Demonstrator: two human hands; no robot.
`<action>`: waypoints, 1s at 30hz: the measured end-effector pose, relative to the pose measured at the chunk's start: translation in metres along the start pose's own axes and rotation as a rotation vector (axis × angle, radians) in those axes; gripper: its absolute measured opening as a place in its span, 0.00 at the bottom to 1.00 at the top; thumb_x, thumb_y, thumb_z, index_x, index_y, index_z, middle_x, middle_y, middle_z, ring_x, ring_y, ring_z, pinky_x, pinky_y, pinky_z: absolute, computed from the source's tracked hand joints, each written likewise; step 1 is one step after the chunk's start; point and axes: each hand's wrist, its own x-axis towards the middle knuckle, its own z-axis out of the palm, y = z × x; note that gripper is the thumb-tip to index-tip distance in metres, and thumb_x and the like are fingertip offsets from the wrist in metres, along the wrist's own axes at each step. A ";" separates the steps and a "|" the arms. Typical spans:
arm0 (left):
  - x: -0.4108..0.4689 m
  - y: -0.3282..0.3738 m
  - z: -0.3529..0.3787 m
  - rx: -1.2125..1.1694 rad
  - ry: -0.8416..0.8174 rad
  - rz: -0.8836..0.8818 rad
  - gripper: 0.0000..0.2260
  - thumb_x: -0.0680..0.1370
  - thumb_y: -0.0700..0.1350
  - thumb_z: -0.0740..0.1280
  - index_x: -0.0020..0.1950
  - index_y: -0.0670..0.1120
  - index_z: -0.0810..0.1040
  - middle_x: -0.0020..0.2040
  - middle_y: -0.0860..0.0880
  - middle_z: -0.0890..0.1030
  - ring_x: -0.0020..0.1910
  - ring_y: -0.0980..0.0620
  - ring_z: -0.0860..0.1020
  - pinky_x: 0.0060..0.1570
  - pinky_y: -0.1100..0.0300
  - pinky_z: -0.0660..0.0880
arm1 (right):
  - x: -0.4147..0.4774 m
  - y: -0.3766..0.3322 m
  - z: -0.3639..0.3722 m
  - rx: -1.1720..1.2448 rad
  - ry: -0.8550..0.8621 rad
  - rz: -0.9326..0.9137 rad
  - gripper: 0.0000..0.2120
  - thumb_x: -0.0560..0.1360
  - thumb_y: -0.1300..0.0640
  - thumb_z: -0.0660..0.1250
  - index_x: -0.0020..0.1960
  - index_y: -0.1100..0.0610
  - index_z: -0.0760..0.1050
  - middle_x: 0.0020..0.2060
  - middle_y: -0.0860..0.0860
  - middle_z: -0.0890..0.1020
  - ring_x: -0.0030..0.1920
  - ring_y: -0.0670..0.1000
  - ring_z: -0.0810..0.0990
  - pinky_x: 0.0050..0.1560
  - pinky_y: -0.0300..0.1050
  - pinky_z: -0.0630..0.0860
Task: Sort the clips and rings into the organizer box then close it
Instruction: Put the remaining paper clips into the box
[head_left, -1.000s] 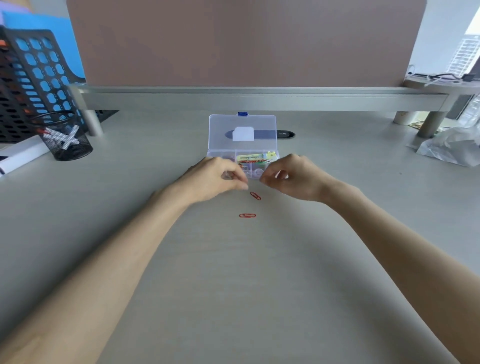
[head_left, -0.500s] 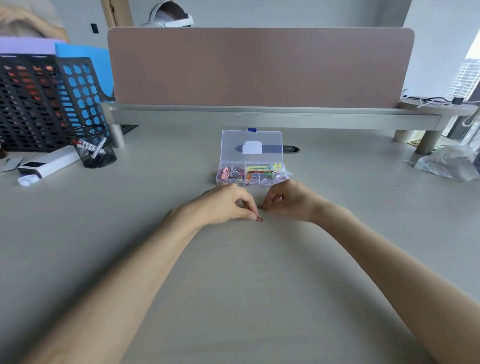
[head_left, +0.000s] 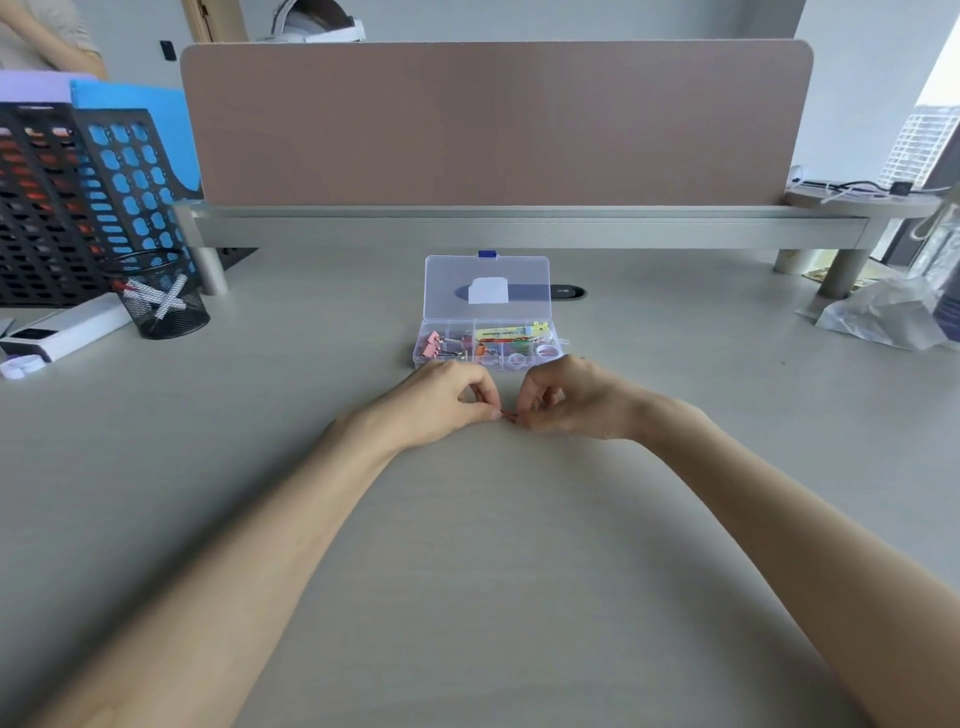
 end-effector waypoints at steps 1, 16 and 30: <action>0.001 -0.001 0.001 0.000 0.000 0.005 0.03 0.74 0.47 0.72 0.42 0.50 0.80 0.27 0.60 0.74 0.28 0.59 0.68 0.28 0.68 0.63 | 0.001 0.002 0.000 0.039 0.007 -0.024 0.04 0.71 0.60 0.71 0.44 0.53 0.79 0.35 0.44 0.77 0.35 0.40 0.73 0.35 0.25 0.69; 0.021 -0.014 0.004 -0.061 0.148 0.035 0.04 0.74 0.49 0.71 0.40 0.51 0.82 0.30 0.53 0.72 0.36 0.59 0.69 0.64 0.48 0.64 | 0.019 0.021 0.007 0.059 0.253 -0.161 0.03 0.72 0.60 0.71 0.44 0.52 0.80 0.40 0.44 0.81 0.36 0.44 0.74 0.38 0.29 0.69; 0.074 -0.046 -0.011 -0.118 0.456 -0.025 0.07 0.77 0.50 0.66 0.44 0.52 0.83 0.35 0.63 0.77 0.31 0.62 0.71 0.39 0.60 0.68 | 0.081 0.047 -0.019 -0.038 0.503 -0.055 0.09 0.74 0.64 0.65 0.43 0.52 0.81 0.38 0.43 0.81 0.33 0.41 0.73 0.33 0.25 0.67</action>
